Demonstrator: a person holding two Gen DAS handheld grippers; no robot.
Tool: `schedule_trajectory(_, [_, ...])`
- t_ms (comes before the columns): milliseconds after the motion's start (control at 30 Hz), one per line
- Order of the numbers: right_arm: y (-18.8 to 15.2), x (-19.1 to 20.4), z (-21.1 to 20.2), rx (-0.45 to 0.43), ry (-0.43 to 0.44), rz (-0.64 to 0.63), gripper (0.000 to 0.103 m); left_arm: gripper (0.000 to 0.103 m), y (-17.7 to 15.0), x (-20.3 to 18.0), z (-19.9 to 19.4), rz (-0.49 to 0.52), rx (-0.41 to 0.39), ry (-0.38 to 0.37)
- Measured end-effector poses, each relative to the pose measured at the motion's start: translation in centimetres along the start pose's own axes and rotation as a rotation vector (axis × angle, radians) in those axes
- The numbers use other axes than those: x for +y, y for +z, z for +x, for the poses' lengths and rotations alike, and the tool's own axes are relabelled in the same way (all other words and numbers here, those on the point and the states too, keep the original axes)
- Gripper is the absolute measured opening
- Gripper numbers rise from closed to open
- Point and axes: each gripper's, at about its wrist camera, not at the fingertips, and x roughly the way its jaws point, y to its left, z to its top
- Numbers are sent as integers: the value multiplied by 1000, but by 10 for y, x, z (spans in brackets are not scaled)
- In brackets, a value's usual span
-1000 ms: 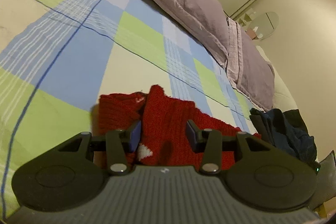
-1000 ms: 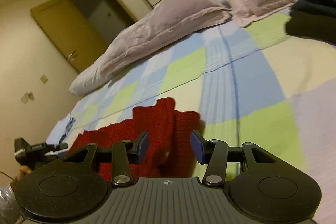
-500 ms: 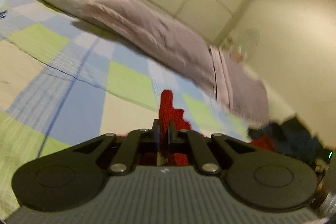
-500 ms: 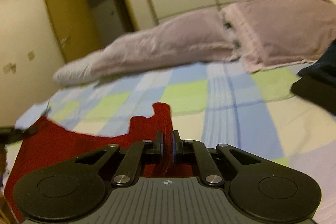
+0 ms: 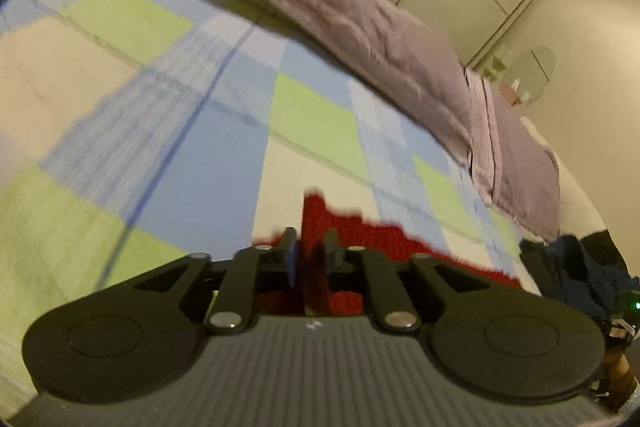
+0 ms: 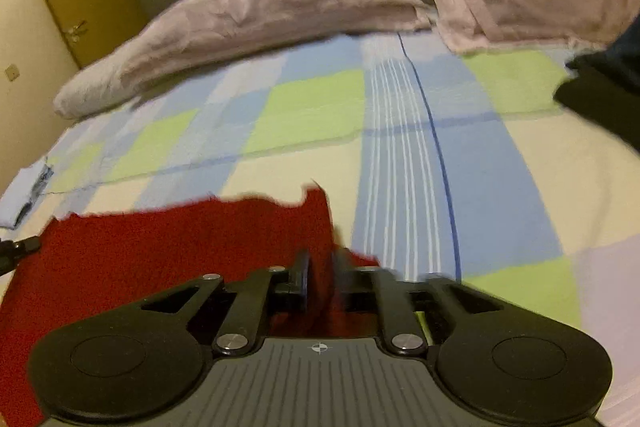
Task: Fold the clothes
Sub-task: 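Lift the hem with both grippers and fold it toward the collar, then lay the folded hem down and open both grippers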
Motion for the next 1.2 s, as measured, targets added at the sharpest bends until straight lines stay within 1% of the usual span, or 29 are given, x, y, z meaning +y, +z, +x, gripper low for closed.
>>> schedule_trajectory(33, [2,1,-2,-4,0,-8,62,28,6,-4,-1,15,-4,1])
schedule_trajectory(67, [7,4,-4,-15,6,-22,62,30,12,-8,-1,30,-7,0])
schedule_trajectory(100, [11,9,-5,-23,18,-45,62,33,16,-13,1,45,10,-5])
schedule_trajectory(200, [18,29,10,24,47,-157,61,33,20,-33,23,139,105,-7])
schedule_trajectory(267, [17,41,24,54,52,-215,61,32,16,-43,37,197,147,11])
schedule_trajectory(300, [15,45,30,65,59,-233,59,31,14,-48,44,224,167,21])
schedule_trajectory(333, [13,48,35,73,69,-243,55,30,11,-52,48,246,170,25])
schedule_trajectory(367, [10,50,40,80,79,-254,45,26,9,-54,50,266,168,21])
schedule_trajectory(400, [8,53,45,91,87,-263,35,9,7,-57,52,286,166,16])
schedule_trajectory(433, [5,55,49,104,94,-273,32,0,6,-58,54,296,175,11])
schedule_trajectory(467, [2,56,53,113,100,-281,31,0,4,-58,55,299,176,7])
schedule_trajectory(500, [-2,57,55,117,103,-289,13,0,3,-58,54,302,168,4])
schedule_trajectory(533, [-3,57,57,118,113,-293,0,0,2,-57,52,303,159,-1])
schedule_trajectory(600, [-3,54,55,109,127,-281,0,0,2,-56,47,300,135,-8])
schedule_trajectory(700, [1,50,44,55,124,-268,0,0,7,-55,37,282,72,-20])
schedule_trajectory(767, [6,46,36,21,150,-239,0,0,12,-54,33,266,64,-32])
schedule_trajectory(800, [10,43,34,20,168,-208,0,0,14,-54,32,257,62,-37])
schedule_trajectory(833, [13,41,36,36,181,-176,0,0,16,-53,33,238,80,-49])
schedule_trajectory(867, [16,39,38,64,194,-150,1,0,17,-53,35,209,106,-60])
schedule_trajectory(900, [18,39,41,85,200,-136,13,1,17,-52,36,185,122,-61])
schedule_trajectory(933, [20,41,43,98,200,-135,24,6,17,-53,37,175,134,-55])
schedule_trajectory(967, [20,43,45,103,199,-137,55,10,17,-53,38,169,144,-49])
schedule_trajectory(1000, [20,45,44,97,197,-143,64,16,17,-54,40,170,153,-43])
schedule_trajectory(1033, [19,47,45,98,194,-146,63,17,16,-55,42,174,162,-37])
schedule_trajectory(1133, [16,52,50,118,174,-157,63,17,12,-59,51,197,197,-15])
schedule_trajectory(1167, [14,54,53,121,166,-173,46,16,10,-60,55,218,205,-5])
schedule_trajectory(1200, [12,55,55,124,153,-186,15,0,7,-61,58,241,211,6])
